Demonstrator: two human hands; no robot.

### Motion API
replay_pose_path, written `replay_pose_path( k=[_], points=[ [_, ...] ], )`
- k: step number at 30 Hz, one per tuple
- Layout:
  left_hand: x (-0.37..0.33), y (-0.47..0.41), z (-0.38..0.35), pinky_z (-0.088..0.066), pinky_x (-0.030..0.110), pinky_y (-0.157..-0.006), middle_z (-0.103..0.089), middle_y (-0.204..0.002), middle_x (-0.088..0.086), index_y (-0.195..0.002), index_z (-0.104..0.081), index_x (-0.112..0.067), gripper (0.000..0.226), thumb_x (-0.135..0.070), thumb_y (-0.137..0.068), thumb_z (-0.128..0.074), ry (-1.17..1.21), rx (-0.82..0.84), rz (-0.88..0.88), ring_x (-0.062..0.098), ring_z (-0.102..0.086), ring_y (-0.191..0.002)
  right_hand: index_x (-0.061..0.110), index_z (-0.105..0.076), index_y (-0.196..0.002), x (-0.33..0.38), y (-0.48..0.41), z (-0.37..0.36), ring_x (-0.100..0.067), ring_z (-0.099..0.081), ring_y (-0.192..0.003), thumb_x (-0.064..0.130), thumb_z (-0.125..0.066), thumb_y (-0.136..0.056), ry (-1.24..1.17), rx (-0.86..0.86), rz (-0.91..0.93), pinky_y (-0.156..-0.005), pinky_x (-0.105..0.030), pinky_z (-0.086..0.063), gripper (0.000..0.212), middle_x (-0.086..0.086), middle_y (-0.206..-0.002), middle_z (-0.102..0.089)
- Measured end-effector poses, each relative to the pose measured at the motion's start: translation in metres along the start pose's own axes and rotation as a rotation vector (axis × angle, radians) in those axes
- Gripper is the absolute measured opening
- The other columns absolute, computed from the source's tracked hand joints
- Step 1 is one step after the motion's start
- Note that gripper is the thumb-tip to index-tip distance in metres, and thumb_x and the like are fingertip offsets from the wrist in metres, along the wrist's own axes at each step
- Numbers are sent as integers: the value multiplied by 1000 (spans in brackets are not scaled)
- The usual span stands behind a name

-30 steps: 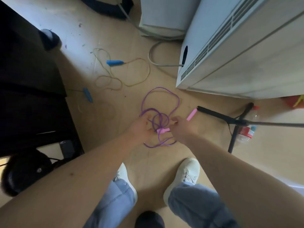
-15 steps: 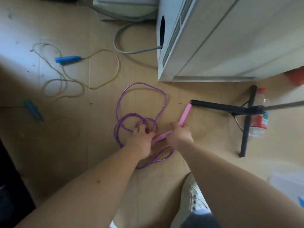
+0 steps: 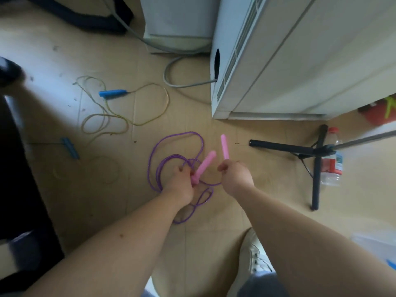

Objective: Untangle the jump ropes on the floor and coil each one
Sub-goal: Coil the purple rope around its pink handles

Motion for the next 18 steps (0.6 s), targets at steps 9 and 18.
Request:
replay_pose_path(
  k=[9,18],
  points=[
    [-29,76,69,-52,30,-72,-68,-92,-5,-117,-58,-22,23,-31,-96,-61,390,-260,-182,17,-69,-82,21,-59,-95,69,84,49,-18,-54,-77,7,-52,-89,-272,-90,272,-56,-23,-36,17,5,-87,-61],
    [-72,190,161,-56,34,-81,-74,-102,-5,-121,-67,-20,42,-52,-98,-54,632,-539,-280,17,-72,-93,19,-50,-127,111,186,98,-19,-71,-81,2,-70,-82,-636,120,444,-72,-34,-58,52,-7,-98,-73]
  ],
)
Point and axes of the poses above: each hand's wrist, its own y-axis away from the middle knuckle, its own z-axis out of the back of the hand, x = y × z, the point moved 4 cm from there along -y, towards the middle knuckle
